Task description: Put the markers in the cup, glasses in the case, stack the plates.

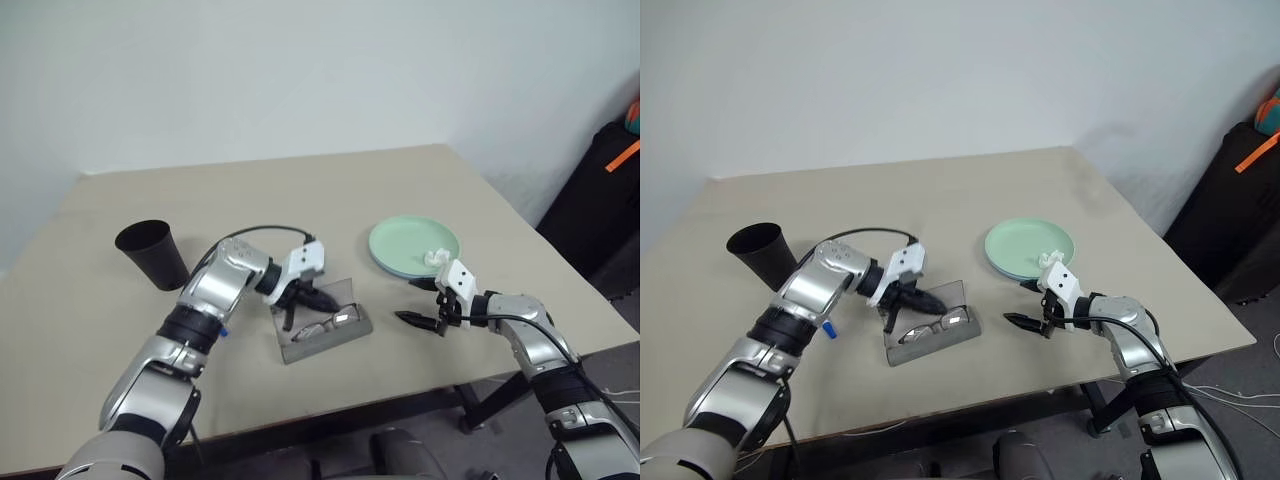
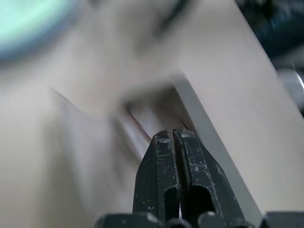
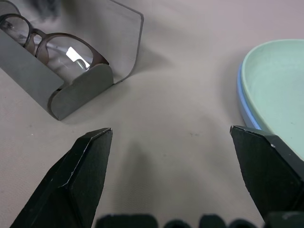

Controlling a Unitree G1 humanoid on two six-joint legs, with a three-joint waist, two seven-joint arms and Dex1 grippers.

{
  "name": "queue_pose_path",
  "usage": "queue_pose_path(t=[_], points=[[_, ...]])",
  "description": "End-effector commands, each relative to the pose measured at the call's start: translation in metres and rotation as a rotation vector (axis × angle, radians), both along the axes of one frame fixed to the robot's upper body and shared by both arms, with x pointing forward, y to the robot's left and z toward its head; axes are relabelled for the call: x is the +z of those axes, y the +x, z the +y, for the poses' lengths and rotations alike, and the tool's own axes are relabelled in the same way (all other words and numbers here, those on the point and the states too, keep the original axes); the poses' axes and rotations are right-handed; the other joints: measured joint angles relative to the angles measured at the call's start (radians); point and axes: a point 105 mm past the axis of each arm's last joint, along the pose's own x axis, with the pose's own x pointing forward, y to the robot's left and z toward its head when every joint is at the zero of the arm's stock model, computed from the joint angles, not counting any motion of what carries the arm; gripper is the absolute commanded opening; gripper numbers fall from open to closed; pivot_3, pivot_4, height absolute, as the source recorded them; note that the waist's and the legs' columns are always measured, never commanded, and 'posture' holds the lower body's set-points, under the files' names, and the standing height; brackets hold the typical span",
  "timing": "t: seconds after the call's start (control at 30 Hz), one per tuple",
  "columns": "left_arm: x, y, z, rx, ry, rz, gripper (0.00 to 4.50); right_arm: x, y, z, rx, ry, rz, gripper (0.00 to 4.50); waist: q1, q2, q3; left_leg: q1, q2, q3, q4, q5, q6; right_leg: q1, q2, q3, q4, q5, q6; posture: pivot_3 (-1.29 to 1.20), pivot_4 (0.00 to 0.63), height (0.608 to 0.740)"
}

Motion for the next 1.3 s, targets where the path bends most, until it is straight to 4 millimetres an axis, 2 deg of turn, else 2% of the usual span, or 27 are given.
queue_pose_path(t=[0.03,0.13,0.23,0.37,0.5,0.7,0.8,1.07,1.3], points=[[0.038,0.037,0.0,0.18,-0.117,-0.142,0.03,0.015,0.006,0.002,0.005,0.008,-0.061,4.31,0.0,0.0,0.0,0.0,0.0,0.0,0.0,0.0,0.0,0.0,0.0,0.0,0.0,0.0,0.0,0.0,0.0,0.74],[0.032,0.065,0.01,0.334,-0.044,-0.24,0.03,0.015,0.006,0.002,0.005,0.011,-0.061,4.31,-0.001,0.0,0.0,0.0,0.0,0.0,-0.001,0.0,0.0,0.0,0.0,0.0,0.0,0.0,0.001,0.0,0.0,0.74],[0.021,0.073,0.018,0.352,0.036,-0.277,0.03,0.015,0.007,0.003,0.004,0.011,-0.06,4.31,-0.001,0.0,0.0,0.001,0.0,0.001,-0.002,0.0,0.0,0.001,0.001,0.001,0.0,0.0,0.001,0.0,0.0,0.74],[-0.008,0.058,0.029,0.21,0.194,-0.262,0.03,0.015,0.007,0.002,-0.002,0.013,-0.062,4.31,-0.001,0.0,0.0,0.0,-0.001,0.0,-0.002,0.0,0.0,0.001,0.001,0.002,0.0,0.0,0.001,0.0,0.0,0.74],[-0.021,0.044,0.035,0.123,0.242,-0.217,0.03,0.014,0.006,0.002,-0.006,0.015,-0.061,4.31,0.0,0.0,0.0,-0.001,-0.003,0.0,-0.002,-0.001,0.001,0.001,0.0,0.006,-0.001,0.001,0.003,0.0,0.0,0.74],[-0.02,0.014,0.027,0.01,0.148,-0.059,0.03,0.013,0.006,0.002,-0.01,0.018,-0.059,4.31,-0.001,0.0,0.0,-0.001,-0.004,0.0,-0.001,-0.001,0.002,0.001,0.0,0.009,-0.001,0.0,0.005,0.0,0.0,0.74],[-0.027,-0.006,0.026,-0.041,0.147,-0.007,0.03,0.014,0.006,0.002,-0.015,0.023,-0.061,4.31,-0.002,0.0,0.0,-0.001,-0.004,0.001,-0.002,-0.002,0.003,0.0,0.0,0.009,0.0,0.0,0.006,0.0,0.0,0.74],[-0.019,-0.027,0.017,-0.062,0.074,0.044,0.03,0.014,0.004,0.004,0.004,0.036,-0.042,4.31,-0.001,0.0,0.0,0.0,-0.004,0.001,-0.001,-0.003,0.005,0.001,0.0,0.01,0.0,-0.001,0.006,0.0,0.0,0.74],[-0.023,-0.04,0.014,-0.099,0.092,0.054,0.03,0.022,-0.02,0.011,0.13,0.127,0.094,4.31,0.0,0.0,0.0,0.0,-0.004,0.001,-0.001,-0.003,0.005,0.0,0.0,0.01,0.0,-0.001,0.006,0.0,0.0,0.74]])
